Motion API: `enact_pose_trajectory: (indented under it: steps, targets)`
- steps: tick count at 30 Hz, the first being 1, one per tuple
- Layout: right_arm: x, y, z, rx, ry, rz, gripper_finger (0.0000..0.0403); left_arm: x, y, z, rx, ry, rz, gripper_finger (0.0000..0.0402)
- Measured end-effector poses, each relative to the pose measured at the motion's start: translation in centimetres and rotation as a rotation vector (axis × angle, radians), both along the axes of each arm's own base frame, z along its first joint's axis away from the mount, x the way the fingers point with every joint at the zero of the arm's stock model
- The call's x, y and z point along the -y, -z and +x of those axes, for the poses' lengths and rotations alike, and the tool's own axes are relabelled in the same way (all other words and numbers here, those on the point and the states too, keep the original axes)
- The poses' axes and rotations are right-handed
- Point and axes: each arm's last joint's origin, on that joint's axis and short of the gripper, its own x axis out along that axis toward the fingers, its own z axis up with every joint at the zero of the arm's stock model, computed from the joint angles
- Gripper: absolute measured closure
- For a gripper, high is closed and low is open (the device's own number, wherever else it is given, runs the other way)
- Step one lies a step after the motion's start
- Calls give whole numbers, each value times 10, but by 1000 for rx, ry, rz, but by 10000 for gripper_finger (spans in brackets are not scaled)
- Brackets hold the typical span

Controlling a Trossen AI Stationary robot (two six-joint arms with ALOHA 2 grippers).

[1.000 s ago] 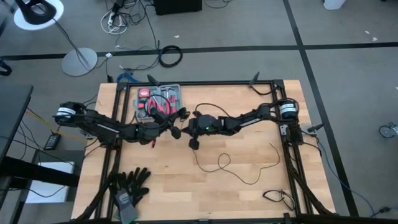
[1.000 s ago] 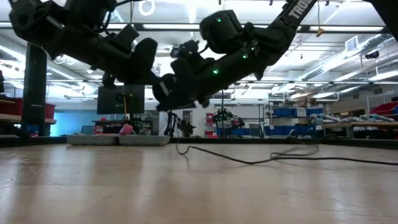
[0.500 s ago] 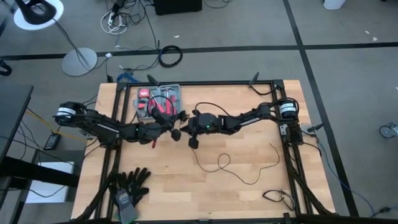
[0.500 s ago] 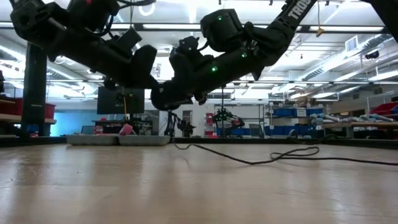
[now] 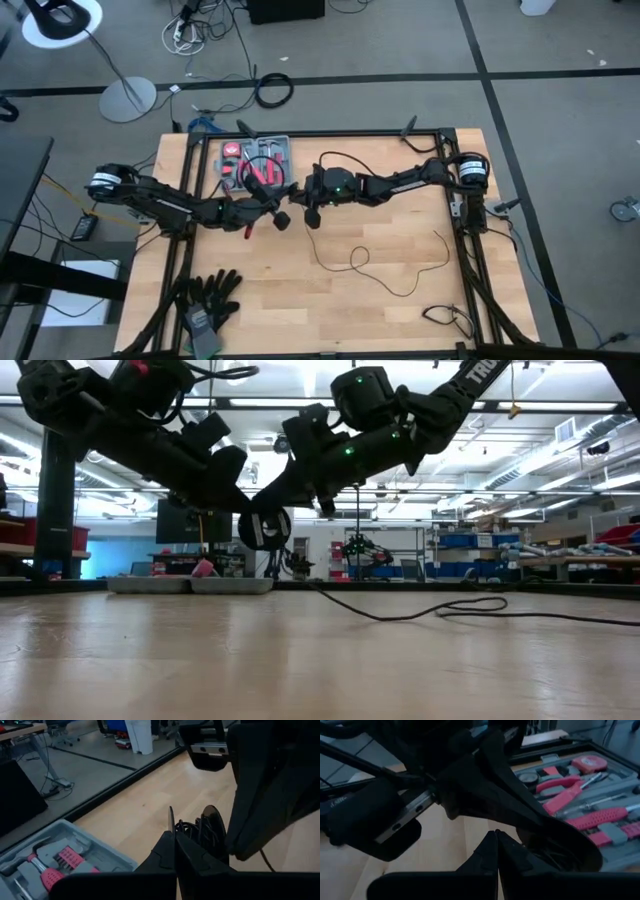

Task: Coil cords
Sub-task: Coil the black wire onto the spool

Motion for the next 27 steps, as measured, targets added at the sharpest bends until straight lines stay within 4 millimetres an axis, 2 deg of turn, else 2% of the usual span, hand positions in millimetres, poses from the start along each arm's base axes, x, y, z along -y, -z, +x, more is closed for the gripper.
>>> enact_pose_trajectory:
  steps: [6,14,27]
  targets:
    - [8,2,-3,-39,20,37,400,0,3,-1,-41,22,-6,402]
    - [16,2,-7,-68,-43,74,398,1,6,-2,-80,66,-14,402]
    - [26,7,-12,-136,-26,54,367,3,16,-7,-164,94,-86,402]
